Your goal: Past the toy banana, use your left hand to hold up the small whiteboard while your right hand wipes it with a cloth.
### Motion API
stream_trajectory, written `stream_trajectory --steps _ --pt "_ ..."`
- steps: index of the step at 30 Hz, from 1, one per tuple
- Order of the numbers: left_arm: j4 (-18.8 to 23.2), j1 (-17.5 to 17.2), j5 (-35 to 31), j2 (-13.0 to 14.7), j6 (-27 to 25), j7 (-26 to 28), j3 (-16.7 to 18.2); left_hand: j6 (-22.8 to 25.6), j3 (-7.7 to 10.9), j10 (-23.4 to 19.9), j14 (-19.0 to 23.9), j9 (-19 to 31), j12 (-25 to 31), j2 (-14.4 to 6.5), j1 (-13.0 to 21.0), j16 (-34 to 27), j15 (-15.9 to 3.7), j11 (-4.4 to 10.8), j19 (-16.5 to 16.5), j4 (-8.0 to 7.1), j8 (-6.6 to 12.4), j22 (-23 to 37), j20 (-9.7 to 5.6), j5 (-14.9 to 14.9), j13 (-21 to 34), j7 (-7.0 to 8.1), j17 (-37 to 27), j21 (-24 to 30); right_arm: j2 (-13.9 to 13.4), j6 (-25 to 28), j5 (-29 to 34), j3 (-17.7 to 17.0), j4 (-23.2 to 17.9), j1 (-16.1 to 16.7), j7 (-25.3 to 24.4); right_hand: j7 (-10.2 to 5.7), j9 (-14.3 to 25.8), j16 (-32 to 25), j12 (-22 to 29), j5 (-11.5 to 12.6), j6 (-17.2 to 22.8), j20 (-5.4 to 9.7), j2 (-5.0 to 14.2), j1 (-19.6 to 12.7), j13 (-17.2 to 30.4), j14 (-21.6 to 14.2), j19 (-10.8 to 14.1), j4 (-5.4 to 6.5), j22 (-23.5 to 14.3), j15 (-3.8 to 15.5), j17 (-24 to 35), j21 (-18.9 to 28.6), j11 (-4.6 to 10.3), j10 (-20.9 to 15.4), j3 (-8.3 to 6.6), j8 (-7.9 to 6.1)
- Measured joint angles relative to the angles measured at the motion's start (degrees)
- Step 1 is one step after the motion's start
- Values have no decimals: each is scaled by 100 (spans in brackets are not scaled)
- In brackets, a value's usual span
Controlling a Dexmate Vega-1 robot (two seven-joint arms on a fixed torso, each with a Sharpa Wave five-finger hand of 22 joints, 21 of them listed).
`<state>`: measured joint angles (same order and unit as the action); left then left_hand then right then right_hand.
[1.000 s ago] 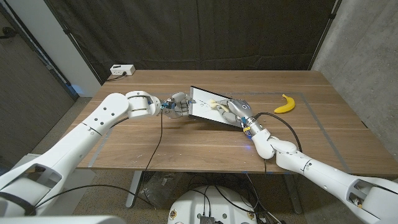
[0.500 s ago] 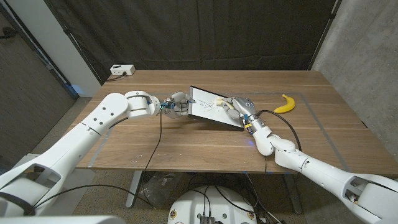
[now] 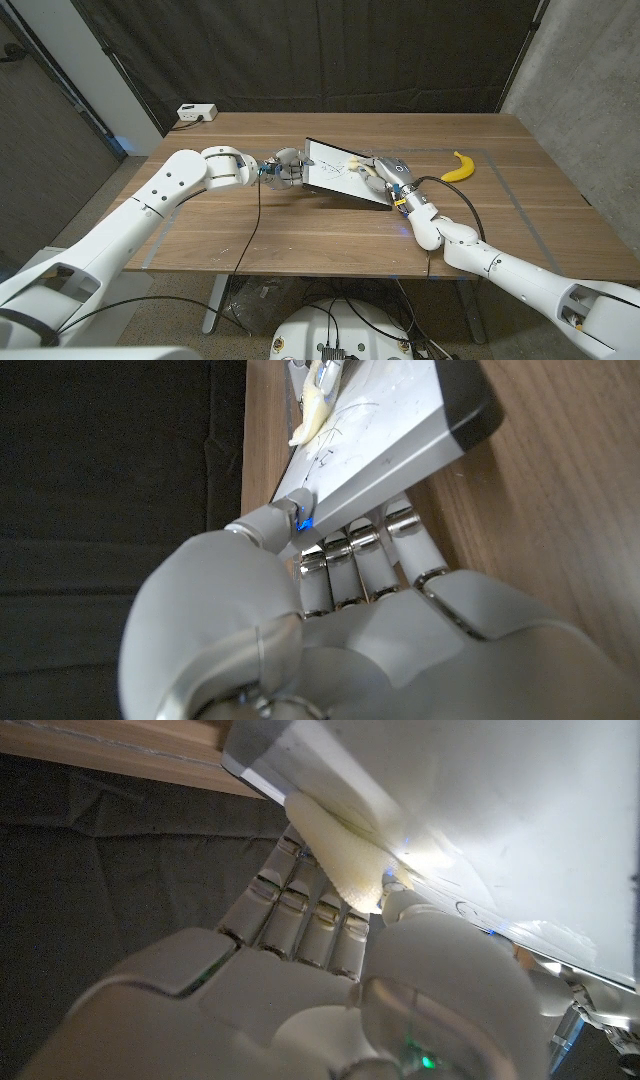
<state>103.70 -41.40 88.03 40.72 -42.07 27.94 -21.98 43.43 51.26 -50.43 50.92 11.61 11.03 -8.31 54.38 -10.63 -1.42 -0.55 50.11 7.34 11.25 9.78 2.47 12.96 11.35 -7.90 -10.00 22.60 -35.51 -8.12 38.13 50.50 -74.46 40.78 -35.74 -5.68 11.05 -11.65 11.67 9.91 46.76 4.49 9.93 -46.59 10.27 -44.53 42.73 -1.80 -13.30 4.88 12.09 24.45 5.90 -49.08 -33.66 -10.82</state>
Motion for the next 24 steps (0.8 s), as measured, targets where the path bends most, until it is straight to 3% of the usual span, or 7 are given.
stream_trajectory --steps 11,24 --pt "-36 39 -38 -60 8 -1 -30 0 0 0 0 -3 -2 -24 -25 1 1 0 0 0 -7 -1 0 25 -1 0 3 -9 -114 -827 15 -60 -234 154 -285 0 18 0 3 -1 1 0 -6 5 17 0 0 0 0 0 5 0 11 -13 0 -17" --pt "-36 30 -45 -48 -23 -30 -30 0 0 0 -9 0 1 -23 -23 1 10 0 0 0 1 -4 0 25 -5 0 -5 -22 -116 -975 199 -204 -446 292 -389 -17 8 0 4 -4 20 0 -15 -8 11 0 0 0 1 0 5 35 10 -14 0 -17"
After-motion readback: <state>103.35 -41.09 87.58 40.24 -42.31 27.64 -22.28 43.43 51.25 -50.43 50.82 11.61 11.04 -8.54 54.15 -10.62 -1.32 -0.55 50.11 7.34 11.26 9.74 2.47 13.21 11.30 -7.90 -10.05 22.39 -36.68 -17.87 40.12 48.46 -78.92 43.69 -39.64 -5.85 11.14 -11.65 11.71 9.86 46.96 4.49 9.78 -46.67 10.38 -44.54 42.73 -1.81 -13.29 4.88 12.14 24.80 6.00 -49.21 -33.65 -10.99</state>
